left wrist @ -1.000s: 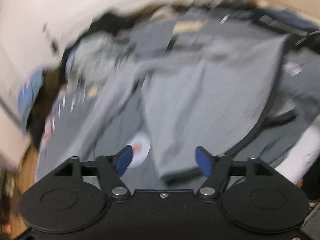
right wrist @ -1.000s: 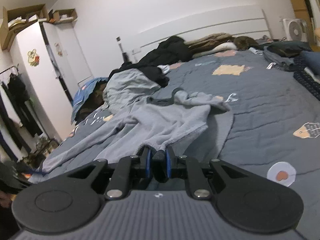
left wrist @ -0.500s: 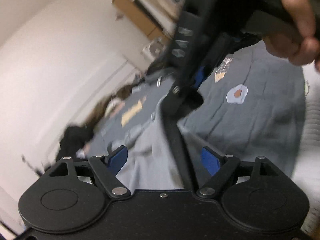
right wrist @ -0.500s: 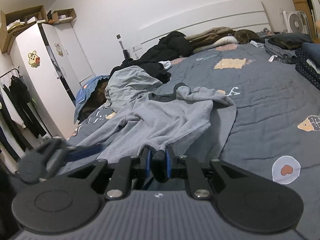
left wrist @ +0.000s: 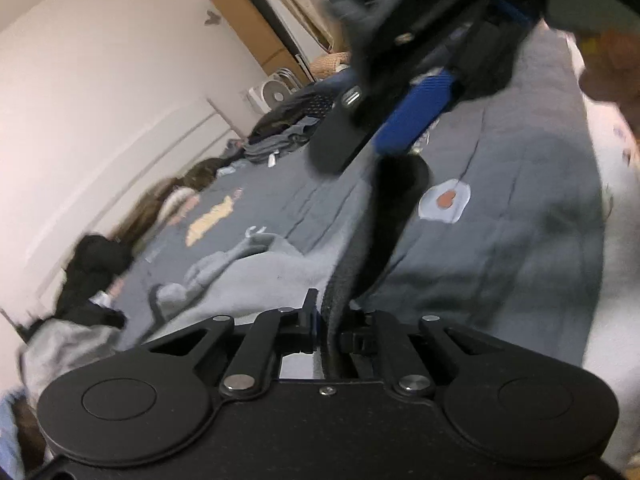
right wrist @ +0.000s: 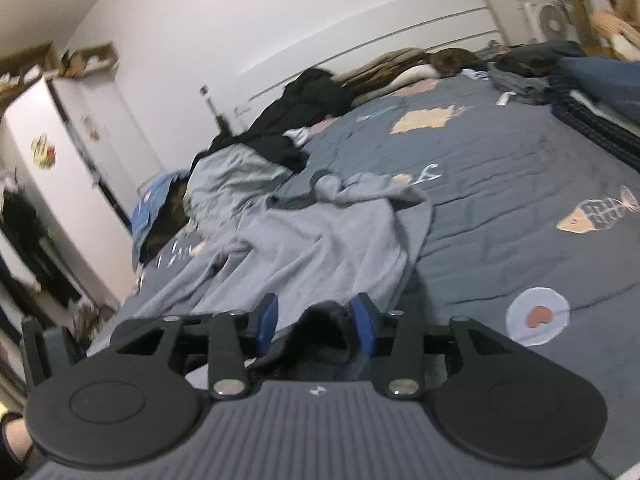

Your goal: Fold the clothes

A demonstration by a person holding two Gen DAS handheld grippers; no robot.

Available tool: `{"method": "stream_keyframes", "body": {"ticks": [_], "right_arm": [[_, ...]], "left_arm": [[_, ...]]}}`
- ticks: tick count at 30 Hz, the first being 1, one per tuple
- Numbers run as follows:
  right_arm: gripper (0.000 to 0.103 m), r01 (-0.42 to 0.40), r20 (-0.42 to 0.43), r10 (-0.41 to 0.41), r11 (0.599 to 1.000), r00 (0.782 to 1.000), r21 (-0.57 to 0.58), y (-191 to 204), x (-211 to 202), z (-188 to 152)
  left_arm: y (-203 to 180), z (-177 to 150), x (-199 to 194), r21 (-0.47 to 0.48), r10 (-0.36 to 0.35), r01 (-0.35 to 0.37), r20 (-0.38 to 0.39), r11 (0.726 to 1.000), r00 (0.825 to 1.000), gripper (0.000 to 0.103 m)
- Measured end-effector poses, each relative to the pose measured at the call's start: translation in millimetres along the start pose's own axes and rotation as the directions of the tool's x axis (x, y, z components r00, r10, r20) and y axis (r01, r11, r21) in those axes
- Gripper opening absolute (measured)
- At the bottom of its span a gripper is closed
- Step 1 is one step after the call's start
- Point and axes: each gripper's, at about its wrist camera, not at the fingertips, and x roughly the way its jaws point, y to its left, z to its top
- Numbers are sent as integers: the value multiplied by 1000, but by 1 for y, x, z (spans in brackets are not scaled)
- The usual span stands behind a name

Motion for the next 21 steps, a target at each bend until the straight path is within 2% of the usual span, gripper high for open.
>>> {"method": "stream_keyframes", "body": {"ticks": [2, 4, 7, 8, 10, 13, 14, 16, 17, 18, 21], "right_arm": [[51, 15, 36, -17, 998, 999, 55, -14, -8, 4], [55, 36, 68, -43, 994, 997, 105, -27, -15, 7], [58, 94, 74, -102, 990, 992, 109, -37, -15, 8], [58, 106, 62, -113, 988, 992, 109, -39, -11, 6], [59, 130, 25, -133, 987, 991, 95, -39, -2, 0], [61, 142, -47, -140, 989, 989, 45, -32, 19, -9], [61, 134, -74, -132, 990, 989, 30, -28, 28, -13], [62, 121, -129, -119, 993, 984, 8, -21, 44, -21], [62, 114, -156, -113, 993, 981, -2, -17, 52, -25], [62, 108, -180, -107, 994, 978, -8, -13, 59, -30], [63, 86, -251, -90, 996, 964, -26, -2, 78, -42]], "left_arm": [[11, 2, 0, -67, -35, 35, -5, 997, 999, 7], [36, -1, -1, -198, -66, 63, -10, 978, 998, 7], [72, -5, -2, -388, -114, 101, -11, 916, 993, 7], [86, -7, -2, -454, -124, 107, -8, 884, 992, 7], [122, -19, -4, -610, -101, 77, -6, 788, 995, 7], [173, -45, -6, -782, 19, -80, -87, 618, 996, 7], [186, -55, -7, -806, 62, -146, -135, 574, 989, 7], [208, -76, -9, -837, 107, -230, -204, 496, 973, 7], [215, -83, -10, -851, 108, -240, -215, 467, 971, 7], [219, -87, -11, -859, 106, -242, -218, 451, 970, 7], [220, -89, -15, -860, 97, -227, -206, 456, 974, 7]]}}
